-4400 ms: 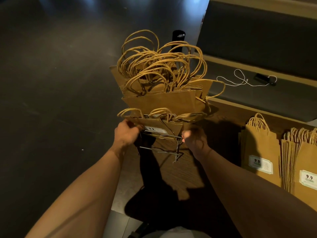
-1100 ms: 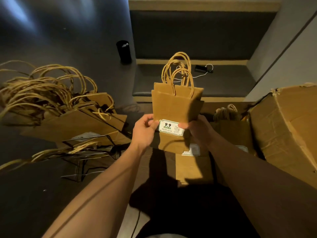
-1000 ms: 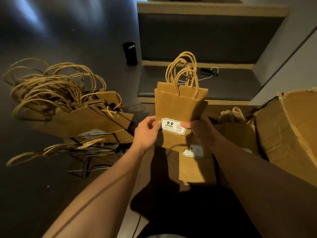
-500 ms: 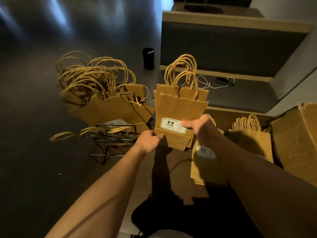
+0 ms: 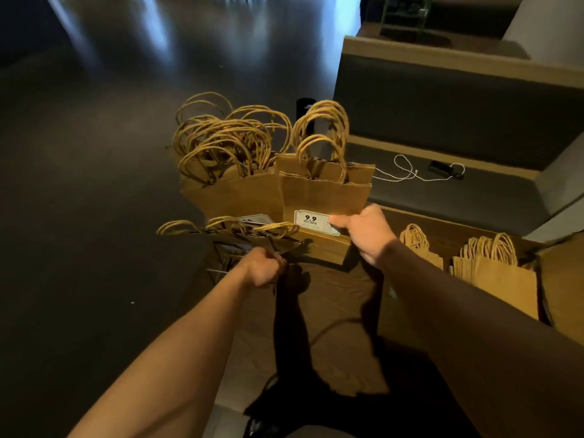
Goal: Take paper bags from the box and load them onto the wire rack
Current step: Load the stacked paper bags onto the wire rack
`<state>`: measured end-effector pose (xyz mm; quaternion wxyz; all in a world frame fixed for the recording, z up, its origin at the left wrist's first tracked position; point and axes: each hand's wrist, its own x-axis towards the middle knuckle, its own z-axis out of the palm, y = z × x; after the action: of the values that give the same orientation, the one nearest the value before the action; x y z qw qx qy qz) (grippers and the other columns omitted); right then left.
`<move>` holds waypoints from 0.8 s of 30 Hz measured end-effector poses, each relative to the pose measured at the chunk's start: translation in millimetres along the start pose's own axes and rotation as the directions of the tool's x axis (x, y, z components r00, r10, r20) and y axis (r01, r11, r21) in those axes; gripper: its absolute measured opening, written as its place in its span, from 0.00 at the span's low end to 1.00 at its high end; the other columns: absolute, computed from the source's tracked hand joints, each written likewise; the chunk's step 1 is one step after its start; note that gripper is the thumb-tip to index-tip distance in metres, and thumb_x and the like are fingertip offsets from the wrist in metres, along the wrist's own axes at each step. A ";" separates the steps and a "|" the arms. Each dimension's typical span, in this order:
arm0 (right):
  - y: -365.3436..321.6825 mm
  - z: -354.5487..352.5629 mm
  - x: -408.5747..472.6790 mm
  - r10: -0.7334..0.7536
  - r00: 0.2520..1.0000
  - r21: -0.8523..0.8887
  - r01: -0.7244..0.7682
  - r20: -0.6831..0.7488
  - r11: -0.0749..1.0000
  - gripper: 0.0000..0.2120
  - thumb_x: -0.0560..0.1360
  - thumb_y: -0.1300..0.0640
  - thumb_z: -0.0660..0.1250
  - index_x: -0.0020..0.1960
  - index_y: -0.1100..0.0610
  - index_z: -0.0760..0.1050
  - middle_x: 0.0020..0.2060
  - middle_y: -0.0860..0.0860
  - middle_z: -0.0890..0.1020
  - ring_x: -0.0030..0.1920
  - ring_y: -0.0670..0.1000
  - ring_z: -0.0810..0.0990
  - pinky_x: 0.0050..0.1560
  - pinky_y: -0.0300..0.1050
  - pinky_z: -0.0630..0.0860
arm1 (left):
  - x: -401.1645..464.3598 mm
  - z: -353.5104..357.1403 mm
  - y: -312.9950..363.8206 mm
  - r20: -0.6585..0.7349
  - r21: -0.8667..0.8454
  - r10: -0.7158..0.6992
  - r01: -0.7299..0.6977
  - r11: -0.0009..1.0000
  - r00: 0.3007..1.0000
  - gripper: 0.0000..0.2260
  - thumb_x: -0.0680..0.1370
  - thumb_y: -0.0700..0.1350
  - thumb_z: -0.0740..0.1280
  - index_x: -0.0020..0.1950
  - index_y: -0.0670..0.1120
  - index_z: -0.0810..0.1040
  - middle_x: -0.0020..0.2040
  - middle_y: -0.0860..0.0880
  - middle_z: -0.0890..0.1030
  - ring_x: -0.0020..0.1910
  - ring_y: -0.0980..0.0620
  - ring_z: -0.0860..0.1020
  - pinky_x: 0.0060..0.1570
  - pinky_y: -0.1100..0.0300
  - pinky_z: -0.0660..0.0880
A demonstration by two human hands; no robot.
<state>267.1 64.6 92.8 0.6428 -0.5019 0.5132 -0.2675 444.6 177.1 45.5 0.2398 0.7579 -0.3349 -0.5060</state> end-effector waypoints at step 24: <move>9.7 97.8 53.0 0.022 0.970 -0.210 0.030 0.241 0.977 0.06 0.76 0.68 0.65 0.45 0.59 0.75 0.38 0.52 0.83 0.43 0.51 0.83 0.46 0.42 0.80 | 42.4 -172.1 -31.7 -0.178 -0.516 0.058 -0.144 0.844 0.982 0.12 0.79 0.36 0.60 0.47 0.45 0.83 0.44 0.47 0.85 0.44 0.50 0.82 0.51 0.54 0.77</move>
<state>373.7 58.8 60.2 0.6427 -0.5974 0.4557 -0.1496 623.8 170.5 61.7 0.4899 0.6816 -0.2032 -0.5041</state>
